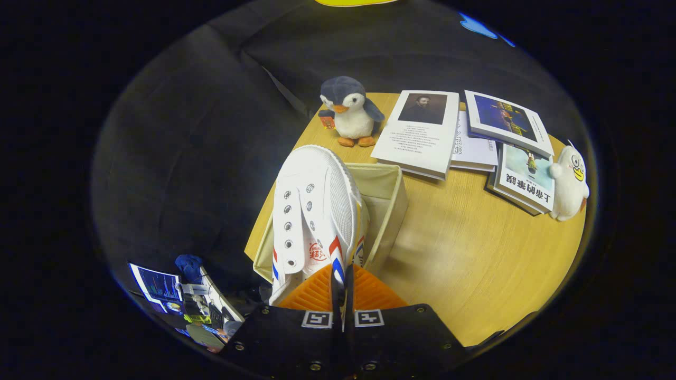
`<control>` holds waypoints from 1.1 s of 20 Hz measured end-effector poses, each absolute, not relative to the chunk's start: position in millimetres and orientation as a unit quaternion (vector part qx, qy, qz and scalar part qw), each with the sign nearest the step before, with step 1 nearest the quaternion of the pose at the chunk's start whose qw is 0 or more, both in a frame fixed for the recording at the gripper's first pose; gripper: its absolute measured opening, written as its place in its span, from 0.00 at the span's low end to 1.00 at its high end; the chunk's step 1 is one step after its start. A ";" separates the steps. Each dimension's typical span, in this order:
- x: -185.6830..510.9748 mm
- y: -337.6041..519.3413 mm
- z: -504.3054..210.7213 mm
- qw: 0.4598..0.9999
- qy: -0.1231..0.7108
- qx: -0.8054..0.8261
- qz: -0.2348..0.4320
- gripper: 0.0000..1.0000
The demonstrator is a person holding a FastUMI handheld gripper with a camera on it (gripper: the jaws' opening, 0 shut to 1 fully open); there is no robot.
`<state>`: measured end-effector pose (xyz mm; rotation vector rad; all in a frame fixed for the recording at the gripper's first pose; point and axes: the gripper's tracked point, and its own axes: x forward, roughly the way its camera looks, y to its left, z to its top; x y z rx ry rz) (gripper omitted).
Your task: Open the storage box then place both shoes into the box .Put the left shoe in first, then the right shoe, with the right side of both shoes facing outward in a uniform manner.
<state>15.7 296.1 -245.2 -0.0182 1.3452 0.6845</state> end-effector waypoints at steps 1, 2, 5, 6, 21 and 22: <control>15.3 300.8 -249.2 0.726 0.613 -0.012 0.312 0.01; 14.6 305.9 -252.5 0.723 0.615 -0.017 0.314 0.01; 13.5 317.7 -265.5 0.715 0.622 -0.028 0.317 0.01; 13.7 321.4 -269.3 0.715 0.624 -0.035 0.314 0.01; 46.6 321.8 -228.7 0.793 0.524 -0.077 0.302 0.98; 50.9 317.0 -220.2 0.803 0.511 -0.072 0.299 0.98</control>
